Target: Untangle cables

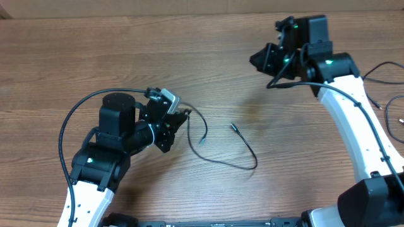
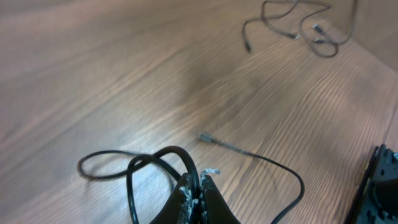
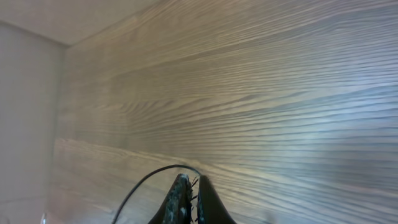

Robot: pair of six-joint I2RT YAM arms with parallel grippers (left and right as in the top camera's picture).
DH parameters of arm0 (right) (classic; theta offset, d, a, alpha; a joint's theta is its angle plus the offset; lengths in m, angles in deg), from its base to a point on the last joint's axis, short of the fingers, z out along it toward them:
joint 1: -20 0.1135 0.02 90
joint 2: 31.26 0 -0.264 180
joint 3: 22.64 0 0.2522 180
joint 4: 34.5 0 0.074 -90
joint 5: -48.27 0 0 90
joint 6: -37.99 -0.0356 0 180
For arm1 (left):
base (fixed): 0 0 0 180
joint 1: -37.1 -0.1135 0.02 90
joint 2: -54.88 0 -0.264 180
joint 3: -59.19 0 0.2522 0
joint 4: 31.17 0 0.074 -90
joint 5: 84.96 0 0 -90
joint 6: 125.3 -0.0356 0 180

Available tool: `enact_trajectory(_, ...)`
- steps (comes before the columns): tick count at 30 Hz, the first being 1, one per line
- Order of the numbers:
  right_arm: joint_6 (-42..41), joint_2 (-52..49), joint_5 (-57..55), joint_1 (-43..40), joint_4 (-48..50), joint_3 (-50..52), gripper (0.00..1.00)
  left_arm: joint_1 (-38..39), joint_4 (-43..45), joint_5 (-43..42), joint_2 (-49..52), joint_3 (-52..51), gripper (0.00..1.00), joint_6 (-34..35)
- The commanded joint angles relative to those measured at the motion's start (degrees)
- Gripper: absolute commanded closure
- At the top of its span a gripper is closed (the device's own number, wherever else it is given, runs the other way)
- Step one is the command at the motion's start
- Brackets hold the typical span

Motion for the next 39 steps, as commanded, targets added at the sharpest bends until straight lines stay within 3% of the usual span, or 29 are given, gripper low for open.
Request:
enact_trajectory(1,6.54,0.26,4.94,-0.44,-1.4,-0.85,0.96,-0.24,2.14,-4.74,-0.52,-0.35,0.96,-1.84)
enact_trajectory(3,10.25,0.26,7.23,-0.17,-3.54,-0.85,0.92,-0.24,3.1,-6.27,-0.52,-0.35,0.96,-1.84)
enact_trajectory(5,13.46,0.26,10.64,0.13,-6.25,-0.85,0.74,-0.24,3.67,-6.86,-0.52,-0.35,0.96,-1.84)
enact_trajectory(10,17.73,0.26,16.41,0.83,-10.97,-0.85,0.55,-0.24,3.65,-7.96,-0.52,-0.35,0.96,-1.84)
enact_trajectory(19,23.45,0.22,13.4,6.8,-8.79,-0.85,0.53,-0.24,5.62,-15.76,-0.52,-0.33,0.96,-1.86)
enact_trajectory(21,24.04,0.2,11.13,8.44,-7.93,-0.83,0.59,-0.24,5.97,-18.45,-0.52,-0.24,0.96,-1.84)
enact_trajectory(23,29.62,0.15,11.58,9.77,-7.76,-0.83,0.63,-0.24,6.71,-20.33,-0.52,-0.22,0.96,-0.76)
enact_trajectory(28,47.1,0.15,17.64,12.22,-9.7,-0.83,0.64,-0.28,11.41,-16.46,-0.55,-0.17,0.96,12.24)
enact_trajectory(31,53.75,0.15,20.5,12.61,-10.78,-0.79,0.65,-0.28,13.18,-15.06,-0.96,0.13,0.96,13.42)
enact_trajectory(35,53.48,0.15,19.65,12.48,-11.17,-0.72,0.6,-0.28,13.2,-14.88,-1.18,1.38,0.96,13.42)
enact_trajectory(37,49.0,0.15,15.06,12.48,-11.15,-0.39,0.51,-0.28,12.87,-14.93,-1.25,1.51,0.95,13.42)
enact_trajectory(39,43.32,0.15,8.59,12.48,-10.99,0.33,0.49,-0.26,11.67,-15.04,-1.22,1.51,0.94,13.4)
